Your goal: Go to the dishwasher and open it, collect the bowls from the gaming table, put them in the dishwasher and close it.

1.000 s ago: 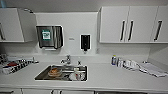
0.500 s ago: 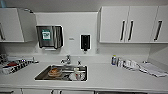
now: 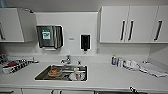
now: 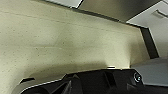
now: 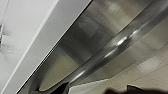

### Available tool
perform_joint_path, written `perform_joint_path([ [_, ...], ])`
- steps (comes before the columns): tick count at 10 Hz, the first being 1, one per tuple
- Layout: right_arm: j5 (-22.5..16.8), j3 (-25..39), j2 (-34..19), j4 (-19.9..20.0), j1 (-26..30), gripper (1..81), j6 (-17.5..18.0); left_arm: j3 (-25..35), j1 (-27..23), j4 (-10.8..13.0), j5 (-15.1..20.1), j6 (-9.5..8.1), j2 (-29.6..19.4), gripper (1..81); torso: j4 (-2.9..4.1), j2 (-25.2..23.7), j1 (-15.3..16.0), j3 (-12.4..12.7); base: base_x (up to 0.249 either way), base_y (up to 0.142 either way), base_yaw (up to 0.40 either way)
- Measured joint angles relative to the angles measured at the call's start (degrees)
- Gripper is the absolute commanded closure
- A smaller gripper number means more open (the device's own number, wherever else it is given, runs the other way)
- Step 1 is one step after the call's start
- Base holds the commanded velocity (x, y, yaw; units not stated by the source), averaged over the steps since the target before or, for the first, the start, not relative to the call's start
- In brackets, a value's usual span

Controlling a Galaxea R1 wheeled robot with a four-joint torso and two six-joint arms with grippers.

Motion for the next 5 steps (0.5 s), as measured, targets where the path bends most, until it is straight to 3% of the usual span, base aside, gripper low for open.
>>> perform_joint_path([
  [5,0.0,-0.5,-0.5,0.0,0.1,1.0,0.2,0.0,0.0,0.0,0.0,0.00,0.2,1.0,0.00,0.0,0.0,0.0,0.015,0.000,0.000],
])
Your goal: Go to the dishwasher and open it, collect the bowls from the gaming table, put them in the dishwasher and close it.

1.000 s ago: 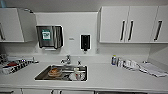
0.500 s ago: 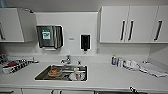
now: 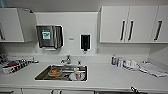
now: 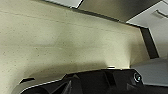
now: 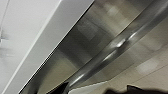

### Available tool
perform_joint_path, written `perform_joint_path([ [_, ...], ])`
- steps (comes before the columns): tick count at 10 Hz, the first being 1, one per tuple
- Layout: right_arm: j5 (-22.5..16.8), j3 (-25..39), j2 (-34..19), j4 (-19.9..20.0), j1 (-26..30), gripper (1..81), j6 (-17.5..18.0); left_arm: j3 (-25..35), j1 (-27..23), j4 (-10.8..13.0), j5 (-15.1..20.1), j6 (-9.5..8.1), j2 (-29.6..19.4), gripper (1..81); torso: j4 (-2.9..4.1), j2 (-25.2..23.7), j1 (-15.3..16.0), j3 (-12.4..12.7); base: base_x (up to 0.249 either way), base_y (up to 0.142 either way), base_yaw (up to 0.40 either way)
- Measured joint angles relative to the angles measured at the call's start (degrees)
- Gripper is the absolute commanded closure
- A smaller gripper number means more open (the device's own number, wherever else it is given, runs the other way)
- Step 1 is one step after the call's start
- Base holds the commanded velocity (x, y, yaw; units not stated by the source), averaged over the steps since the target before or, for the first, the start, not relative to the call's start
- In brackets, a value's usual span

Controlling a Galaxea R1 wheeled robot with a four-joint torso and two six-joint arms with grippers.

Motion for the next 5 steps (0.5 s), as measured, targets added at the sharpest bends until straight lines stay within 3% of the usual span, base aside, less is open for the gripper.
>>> perform_joint_path([
  [5,-0.6,0.1,-0.2,0.1,0.0,1.0,0.2,0.0,0.1,0.0,-0.2,0.06,0.5,1.0,0.00,0.0,0.0,0.0,0.080,0.000,0.000],
])
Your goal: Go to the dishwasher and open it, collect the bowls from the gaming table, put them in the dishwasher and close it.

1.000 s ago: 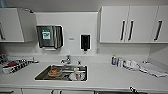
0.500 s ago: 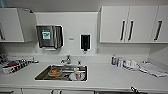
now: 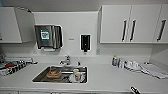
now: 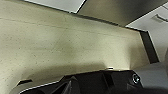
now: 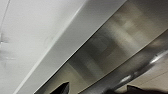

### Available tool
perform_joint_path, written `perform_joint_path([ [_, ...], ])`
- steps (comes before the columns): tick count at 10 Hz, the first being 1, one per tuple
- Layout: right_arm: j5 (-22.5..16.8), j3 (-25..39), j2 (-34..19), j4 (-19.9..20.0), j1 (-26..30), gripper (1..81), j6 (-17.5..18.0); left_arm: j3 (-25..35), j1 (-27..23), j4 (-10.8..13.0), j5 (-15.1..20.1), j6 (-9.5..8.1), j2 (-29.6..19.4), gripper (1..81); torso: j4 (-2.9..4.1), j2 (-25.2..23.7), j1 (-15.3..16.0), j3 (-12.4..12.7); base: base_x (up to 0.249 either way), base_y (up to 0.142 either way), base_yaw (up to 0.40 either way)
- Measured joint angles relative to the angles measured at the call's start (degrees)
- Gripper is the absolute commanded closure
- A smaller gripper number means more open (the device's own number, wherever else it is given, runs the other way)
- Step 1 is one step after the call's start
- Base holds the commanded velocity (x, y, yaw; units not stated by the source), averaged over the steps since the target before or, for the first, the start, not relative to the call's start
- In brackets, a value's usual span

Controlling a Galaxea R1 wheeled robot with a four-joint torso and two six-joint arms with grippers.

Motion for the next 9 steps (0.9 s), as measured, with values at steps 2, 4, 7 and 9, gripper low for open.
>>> perform_joint_path([
  [2,-1.2,-0.2,0.2,0.0,-0.5,1.0,0.2,0.0,-0.5,0.0,0.1,0.02,0.0,1.0,0.00,0.1,0.0,0.0,0.000,0.000,0.000],
  [4,-0.7,-1.8,0.7,0.0,-0.7,1.0,0.2,0.0,-0.1,0.0,0.1,0.02,0.0,1.0,0.00,0.0,0.0,0.0,0.000,0.000,0.000],
  [7,-0.3,-7.4,1.2,0.1,-1.0,1.0,0.4,0.0,-0.1,0.0,0.2,0.05,0.0,1.0,0.00,0.0,0.0,0.0,0.000,0.000,0.000],
  [9,-0.9,-10.7,2.7,0.0,-1.0,1.0,0.8,0.0,-0.1,0.0,0.2,0.00,0.0,1.0,0.00,0.0,0.0,0.0,0.000,0.000,0.000],
])
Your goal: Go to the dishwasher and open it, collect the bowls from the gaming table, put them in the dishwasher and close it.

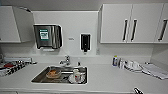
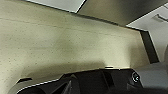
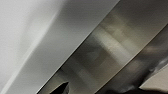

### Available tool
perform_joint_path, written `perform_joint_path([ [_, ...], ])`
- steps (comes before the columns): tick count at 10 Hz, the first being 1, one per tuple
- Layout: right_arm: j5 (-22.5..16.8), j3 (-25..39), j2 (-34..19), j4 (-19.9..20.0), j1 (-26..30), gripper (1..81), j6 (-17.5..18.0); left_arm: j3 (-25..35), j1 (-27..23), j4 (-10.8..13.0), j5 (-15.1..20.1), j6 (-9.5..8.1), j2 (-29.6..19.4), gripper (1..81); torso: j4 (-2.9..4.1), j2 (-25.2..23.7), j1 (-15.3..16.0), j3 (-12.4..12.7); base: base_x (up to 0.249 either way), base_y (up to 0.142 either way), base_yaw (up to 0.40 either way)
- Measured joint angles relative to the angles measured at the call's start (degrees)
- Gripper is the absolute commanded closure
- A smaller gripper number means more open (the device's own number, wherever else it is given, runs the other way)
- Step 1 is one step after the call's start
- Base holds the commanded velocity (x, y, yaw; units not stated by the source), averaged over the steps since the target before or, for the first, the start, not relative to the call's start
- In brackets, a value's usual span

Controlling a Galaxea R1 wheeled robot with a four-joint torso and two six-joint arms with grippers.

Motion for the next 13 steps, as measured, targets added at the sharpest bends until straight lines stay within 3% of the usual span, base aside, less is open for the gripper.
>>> perform_joint_path([
  [6,-1.9,-10.9,8.6,-0.3,-1.7,1.0,0.0,-0.5,0.0,0.0,0.0,0.02,0.0,1.0,0.00,0.0,0.0,0.0,0.000,0.000,0.000],
  [13,-1.5,-17.9,9.9,0.0,-2.9,1.0,0.4,-0.7,0.0,0.0,0.0,0.05,0.5,1.0,0.00,0.0,0.0,0.0,0.000,0.000,0.000],
])
